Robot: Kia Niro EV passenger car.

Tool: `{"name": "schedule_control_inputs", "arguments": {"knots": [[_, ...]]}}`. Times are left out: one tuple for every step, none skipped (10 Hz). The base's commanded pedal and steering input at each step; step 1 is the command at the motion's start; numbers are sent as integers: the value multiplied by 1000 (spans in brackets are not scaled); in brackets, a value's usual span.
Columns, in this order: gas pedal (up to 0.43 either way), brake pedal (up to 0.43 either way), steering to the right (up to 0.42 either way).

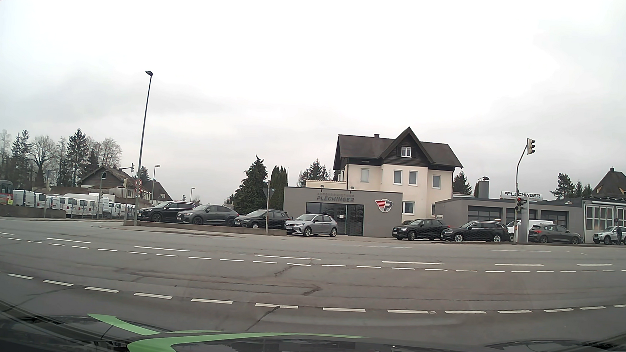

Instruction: Follow the waypoints while adhering to traffic rules and regulations

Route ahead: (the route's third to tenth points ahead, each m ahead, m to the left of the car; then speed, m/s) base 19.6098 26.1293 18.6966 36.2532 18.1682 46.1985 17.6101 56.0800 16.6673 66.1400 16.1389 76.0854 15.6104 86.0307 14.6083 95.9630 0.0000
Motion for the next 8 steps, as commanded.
{"name": "schedule_control_inputs", "arguments": {"knots": [[0, 341, -3], [0, 341, -3], [0, 341, -3], [0, 341, -3], [0, 341, -3], [0, 341, -3], [0, 341, -3], [0, 341, -3]]}}
